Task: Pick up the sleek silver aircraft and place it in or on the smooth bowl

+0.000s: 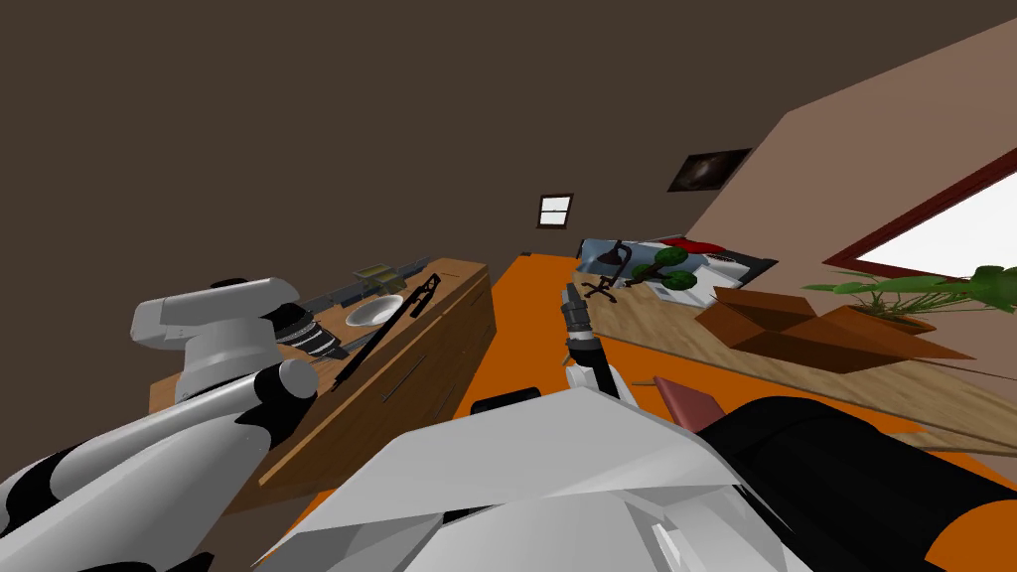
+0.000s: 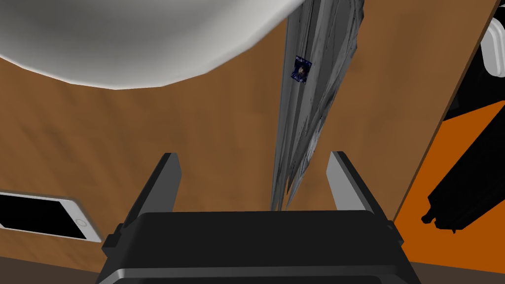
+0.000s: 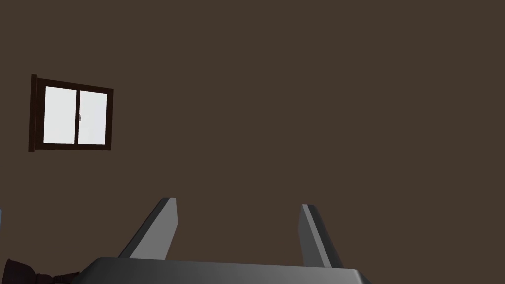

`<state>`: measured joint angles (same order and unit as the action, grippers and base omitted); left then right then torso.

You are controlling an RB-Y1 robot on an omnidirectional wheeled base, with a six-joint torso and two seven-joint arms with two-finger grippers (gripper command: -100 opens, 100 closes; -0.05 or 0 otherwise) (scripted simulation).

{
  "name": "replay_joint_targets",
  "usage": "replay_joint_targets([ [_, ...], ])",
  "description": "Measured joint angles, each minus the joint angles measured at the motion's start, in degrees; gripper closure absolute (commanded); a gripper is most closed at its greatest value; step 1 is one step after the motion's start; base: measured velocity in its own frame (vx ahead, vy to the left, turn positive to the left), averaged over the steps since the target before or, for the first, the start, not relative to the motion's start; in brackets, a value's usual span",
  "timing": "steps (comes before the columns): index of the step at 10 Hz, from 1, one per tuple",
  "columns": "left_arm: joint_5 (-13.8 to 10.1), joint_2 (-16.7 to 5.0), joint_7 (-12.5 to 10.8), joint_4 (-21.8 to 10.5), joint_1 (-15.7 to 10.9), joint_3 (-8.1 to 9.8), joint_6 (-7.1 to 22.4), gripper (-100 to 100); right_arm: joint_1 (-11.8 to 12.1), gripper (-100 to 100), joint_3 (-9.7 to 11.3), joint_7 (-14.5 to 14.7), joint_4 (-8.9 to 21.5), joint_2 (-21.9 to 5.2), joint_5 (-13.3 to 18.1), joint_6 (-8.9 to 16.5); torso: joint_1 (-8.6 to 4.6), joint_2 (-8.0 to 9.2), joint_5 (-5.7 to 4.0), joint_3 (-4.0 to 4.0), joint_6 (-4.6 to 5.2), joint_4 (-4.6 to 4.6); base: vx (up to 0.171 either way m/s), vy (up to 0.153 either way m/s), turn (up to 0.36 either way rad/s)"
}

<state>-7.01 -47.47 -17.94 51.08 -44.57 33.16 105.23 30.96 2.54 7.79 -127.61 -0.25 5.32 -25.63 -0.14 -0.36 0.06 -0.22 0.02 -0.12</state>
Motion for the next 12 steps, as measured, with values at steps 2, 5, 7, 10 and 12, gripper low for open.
replay_joint_targets([
  [2,-2.3,0.0,-0.7,3.8,2.4,-1.02,1.2,-100,0.0,0,0.0,0.0,0.0,0.0,0.0,0.0,0.01,0.03,0.0,0.03,-0.03,0.02,0.067,-0.014,0.077],
  [5,-6.2,-0.8,-1.2,6.9,5.0,-2.71,2.2,-100,0.0,0,0.0,0.0,0.0,0.0,0.0,0.0,0.01,0.03,0.0,0.02,-0.03,0.01,0.054,-0.011,0.05],
  [7,-8.8,-0.7,-1.7,10.4,7.6,-3.09,3.7,-100,0.0,0,0.0,0.0,0.0,0.0,0.0,0.0,0.01,0.1,-0.01,0.06,0.02,0.02,0.017,-0.007,-0.01],
  [10,-12.2,-1.0,-2.3,14.0,10.7,-4.38,4.9,-100,0.0,0,0.0,0.0,0.0,0.0,0.0,0.0,-0.02,0.04,-0.01,0.02,0.01,0.01,0.051,-0.017,0.054],
  [12,-14.5,-1.3,-2.8,17.2,12.8,-5.33,6.2,-100,0.0,0,0.0,0.0,0.0,0.0,0.0,0.0,0.01,0.03,0.0,0.02,-0.02,0.01,0.067,-0.012,0.074],
])
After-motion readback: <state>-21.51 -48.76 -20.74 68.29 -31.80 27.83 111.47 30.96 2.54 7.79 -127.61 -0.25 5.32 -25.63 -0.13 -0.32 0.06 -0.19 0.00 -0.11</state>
